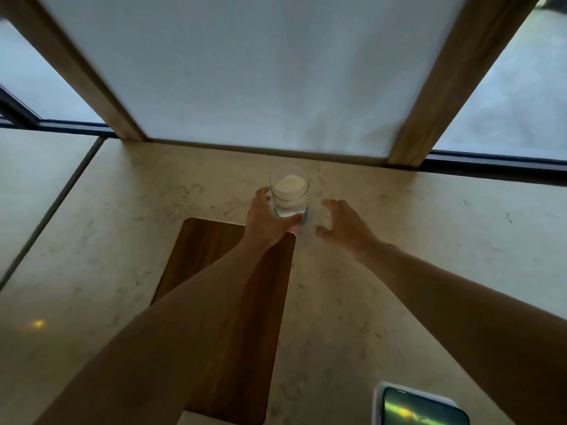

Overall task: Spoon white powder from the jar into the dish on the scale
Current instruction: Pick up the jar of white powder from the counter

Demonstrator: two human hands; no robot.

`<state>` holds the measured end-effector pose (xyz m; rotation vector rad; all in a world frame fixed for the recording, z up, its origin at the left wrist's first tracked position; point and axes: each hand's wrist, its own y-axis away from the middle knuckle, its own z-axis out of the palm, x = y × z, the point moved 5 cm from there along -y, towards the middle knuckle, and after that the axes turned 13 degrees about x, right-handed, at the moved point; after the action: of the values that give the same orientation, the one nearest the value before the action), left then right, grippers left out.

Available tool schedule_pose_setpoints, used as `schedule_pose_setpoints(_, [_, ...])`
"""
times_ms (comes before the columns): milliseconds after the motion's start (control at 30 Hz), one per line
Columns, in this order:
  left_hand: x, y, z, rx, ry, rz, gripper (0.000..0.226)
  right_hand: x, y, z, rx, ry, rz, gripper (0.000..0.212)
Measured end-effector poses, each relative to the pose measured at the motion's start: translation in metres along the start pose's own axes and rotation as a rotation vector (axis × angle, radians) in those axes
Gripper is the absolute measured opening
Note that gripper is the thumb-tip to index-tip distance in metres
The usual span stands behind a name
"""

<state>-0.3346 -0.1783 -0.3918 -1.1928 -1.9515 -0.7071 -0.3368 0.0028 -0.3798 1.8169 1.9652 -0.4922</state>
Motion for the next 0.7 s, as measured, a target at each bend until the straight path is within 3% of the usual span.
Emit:
schedule_pose_setpoints(300, [0.004,-0.009,0.02,0.019,0.227,0.078,0.085,0.01,-0.001,0.03,0.024,-0.071,-0.03,0.05])
schedule_pose_setpoints(700, [0.013,0.006,0.01,0.035,0.184,0.136,0.083,0.011,0.014,0.013,0.042,-0.097,-0.005,0.057])
